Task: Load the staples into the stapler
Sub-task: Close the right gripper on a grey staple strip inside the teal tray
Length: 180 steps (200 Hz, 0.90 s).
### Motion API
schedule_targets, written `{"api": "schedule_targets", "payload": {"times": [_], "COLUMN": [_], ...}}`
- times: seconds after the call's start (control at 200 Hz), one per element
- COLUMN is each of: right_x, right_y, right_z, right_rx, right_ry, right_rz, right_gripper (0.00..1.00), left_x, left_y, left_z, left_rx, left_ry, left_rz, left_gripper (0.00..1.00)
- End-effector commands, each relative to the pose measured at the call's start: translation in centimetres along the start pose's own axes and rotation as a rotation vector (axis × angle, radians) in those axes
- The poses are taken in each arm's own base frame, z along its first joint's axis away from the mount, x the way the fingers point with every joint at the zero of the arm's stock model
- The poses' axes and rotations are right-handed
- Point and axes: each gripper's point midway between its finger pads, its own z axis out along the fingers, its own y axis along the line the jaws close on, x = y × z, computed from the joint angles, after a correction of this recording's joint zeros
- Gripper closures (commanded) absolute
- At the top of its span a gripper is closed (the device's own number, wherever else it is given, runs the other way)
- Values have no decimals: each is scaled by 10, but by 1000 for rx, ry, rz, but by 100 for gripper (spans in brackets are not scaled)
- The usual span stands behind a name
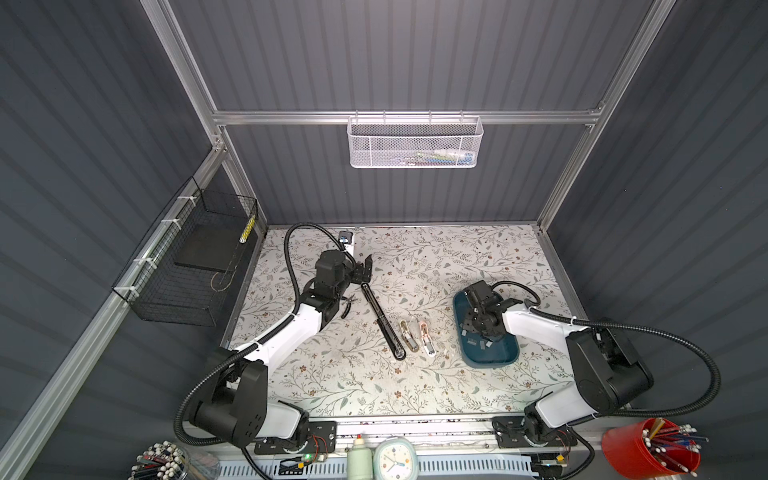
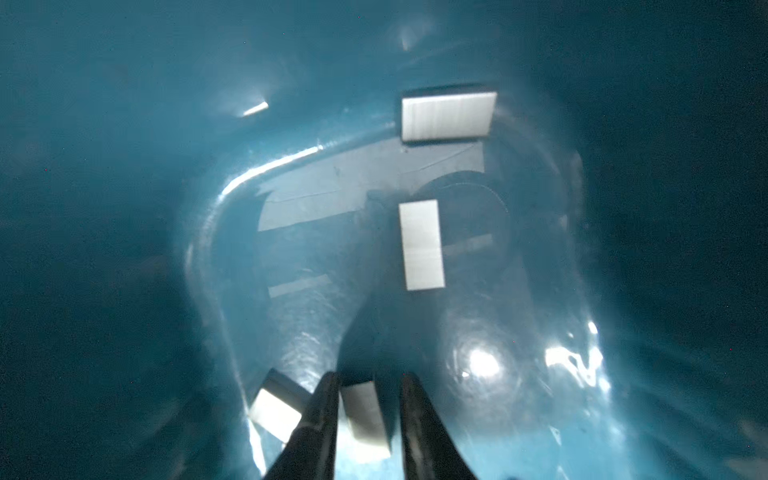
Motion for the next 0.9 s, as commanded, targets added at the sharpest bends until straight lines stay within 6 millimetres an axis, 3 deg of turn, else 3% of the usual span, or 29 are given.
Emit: {"api": "schedule_targets", "payload": {"times": [0.0, 0.16, 0.33, 0.605, 0.896], "right_x": [3, 5, 7, 14, 17], "right_y": [-10, -1, 2, -4, -2], "right_z": [-2, -1, -2, 5, 9], "right_rx": [38, -14, -28, 6, 5], "right_ry": [5, 14, 18, 45, 67], "right_rz": [8, -3, -8, 3, -1], "right_gripper": [72, 66, 66, 78, 85], "left_x": [-10, -9, -10, -9, -8], "left_y": [1, 0, 0, 0, 1], "left_z": [1, 1, 0, -1, -3], "left_rx": [1, 3, 3, 4, 4], "left_ry": [-17, -16, -17, -17, -17], "left_rz": [6, 6, 5, 5, 3], "left_gripper": [1, 1, 1, 1, 1]}}
